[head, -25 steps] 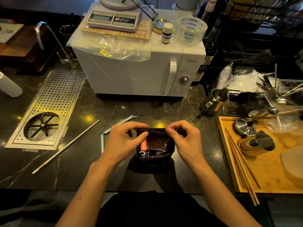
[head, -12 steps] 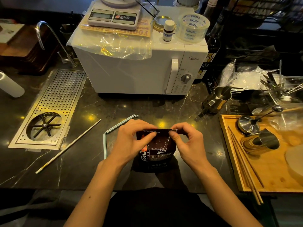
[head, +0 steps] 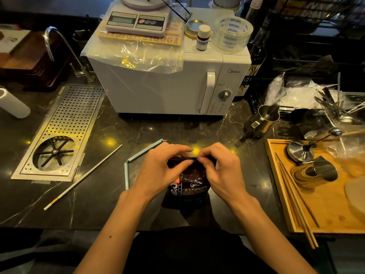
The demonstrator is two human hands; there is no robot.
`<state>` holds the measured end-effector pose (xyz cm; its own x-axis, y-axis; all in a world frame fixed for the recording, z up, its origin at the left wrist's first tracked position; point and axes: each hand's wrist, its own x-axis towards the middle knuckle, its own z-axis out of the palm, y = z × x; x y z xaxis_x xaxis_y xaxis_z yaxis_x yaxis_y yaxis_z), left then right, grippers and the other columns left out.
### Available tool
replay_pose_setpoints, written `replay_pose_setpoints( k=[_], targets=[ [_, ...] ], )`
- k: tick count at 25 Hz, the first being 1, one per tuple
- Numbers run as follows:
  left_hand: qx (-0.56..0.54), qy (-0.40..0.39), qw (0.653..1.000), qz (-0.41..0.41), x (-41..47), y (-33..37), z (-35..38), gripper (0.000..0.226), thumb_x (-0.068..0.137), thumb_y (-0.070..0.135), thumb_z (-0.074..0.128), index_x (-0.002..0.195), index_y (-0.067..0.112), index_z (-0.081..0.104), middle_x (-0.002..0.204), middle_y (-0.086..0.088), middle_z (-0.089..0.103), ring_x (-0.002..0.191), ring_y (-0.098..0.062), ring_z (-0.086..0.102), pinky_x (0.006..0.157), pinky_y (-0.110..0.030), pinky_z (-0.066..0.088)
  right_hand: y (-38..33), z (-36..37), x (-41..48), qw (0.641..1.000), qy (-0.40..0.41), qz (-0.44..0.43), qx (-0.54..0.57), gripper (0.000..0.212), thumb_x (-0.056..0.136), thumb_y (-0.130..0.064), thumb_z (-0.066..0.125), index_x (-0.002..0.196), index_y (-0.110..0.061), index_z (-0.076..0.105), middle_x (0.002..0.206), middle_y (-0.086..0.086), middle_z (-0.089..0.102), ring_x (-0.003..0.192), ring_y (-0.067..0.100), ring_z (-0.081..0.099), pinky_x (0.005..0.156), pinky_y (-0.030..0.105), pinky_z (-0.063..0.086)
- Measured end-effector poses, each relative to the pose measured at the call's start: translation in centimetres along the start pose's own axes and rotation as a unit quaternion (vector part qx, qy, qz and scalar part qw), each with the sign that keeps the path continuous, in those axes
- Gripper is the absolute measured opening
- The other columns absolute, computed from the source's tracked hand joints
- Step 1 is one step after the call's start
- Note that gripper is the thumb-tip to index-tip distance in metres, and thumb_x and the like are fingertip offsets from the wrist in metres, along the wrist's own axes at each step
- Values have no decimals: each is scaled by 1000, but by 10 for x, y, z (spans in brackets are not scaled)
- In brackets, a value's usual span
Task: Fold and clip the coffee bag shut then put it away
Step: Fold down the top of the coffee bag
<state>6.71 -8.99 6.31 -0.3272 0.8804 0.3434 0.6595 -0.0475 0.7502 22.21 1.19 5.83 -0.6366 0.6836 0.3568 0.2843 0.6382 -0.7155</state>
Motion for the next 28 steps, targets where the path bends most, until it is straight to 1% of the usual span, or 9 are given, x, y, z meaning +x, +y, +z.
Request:
replay_pose_setpoints(
  k=[6, 9, 12, 14, 17, 20, 22, 25, 28],
  targets=[
    [-31, 61, 997, -37, -4, -7, -2, 8, 75, 14, 81, 80, 11, 75, 79, 1, 69, 77, -9, 64, 70, -21, 49, 3, -1, 1, 997, 25, 32, 58, 6, 79, -5, 76, 79, -10, 72, 78, -3, 68, 76, 5, 61, 72, 15, 45],
    [-55, 82, 994, -51, -8, -11, -2, 8, 71, 9, 82, 77, 8, 76, 76, 4, 70, 75, -8, 65, 70, -20, 50, 6, -2, -1, 987, 40, 95, 122, 8, 74, -7, 80, 76, -11, 73, 75, -3, 70, 75, 10, 65, 73, 21, 51],
    [-70, 90, 992, -57, -9, -11, -1, 9, 70, 9, 82, 78, 8, 78, 76, 6, 71, 74, -6, 67, 72, -19, 52, 8, -1, -3, 970, 27, 138, 198, 14, 78, -1, 75, 80, -15, 74, 78, -1, 72, 79, 18, 68, 76, 31, 56],
    [-80, 89, 991, -61, -8, -11, -2, 10, 71, 8, 81, 80, 10, 78, 77, 7, 72, 76, -7, 68, 73, -18, 52, 11, -4, -4, 960, 14, 158, 232, 20, 82, 2, 71, 84, -17, 74, 83, 2, 74, 83, 23, 70, 77, 32, 57],
    [-103, 82, 988, -76, -10, -10, 1, 17, 75, 5, 78, 86, 18, 77, 82, 14, 73, 81, -5, 70, 77, -16, 52, 14, -4, -6, 955, 30, 172, 242, 25, 82, 0, 71, 85, -25, 74, 82, -2, 75, 82, 19, 72, 77, 29, 57],
    [-145, 85, 975, -147, -18, -9, 6, 30, 77, 10, 77, 92, 35, 74, 86, 24, 74, 90, -1, 70, 85, -18, 52, 15, 2, -10, 955, 52, 181, 230, 29, 82, -3, 72, 80, -32, 72, 77, -9, 74, 78, 14, 71, 75, 30, 56],
    [-166, 73, 967, -182, -21, -12, 6, 33, 76, 13, 78, 97, 38, 71, 94, 20, 75, 96, -3, 70, 90, -21, 52, 16, 4, -11, 955, 63, 182, 224, 28, 82, -4, 72, 80, -32, 72, 77, -9, 73, 79, 15, 71, 77, 34, 57],
    [-153, 50, 971, -179, -24, -16, 5, 29, 78, 13, 77, 93, 37, 72, 95, 16, 75, 95, -4, 70, 88, -24, 53, 17, 5, -12, 955, 61, 179, 230, 26, 84, -6, 70, 84, -32, 72, 82, -7, 73, 83, 17, 71, 80, 37, 57],
    [-155, 63, 969, -181, -25, -16, 7, 32, 79, 9, 76, 87, 40, 72, 92, 16, 75, 91, -5, 70, 86, -26, 53, 16, 4, -16, 956, 22, 172, 235, 23, 85, -6, 70, 93, -28, 70, 87, -10, 72, 86, 12, 70, 81, 27, 55]
  ],
)
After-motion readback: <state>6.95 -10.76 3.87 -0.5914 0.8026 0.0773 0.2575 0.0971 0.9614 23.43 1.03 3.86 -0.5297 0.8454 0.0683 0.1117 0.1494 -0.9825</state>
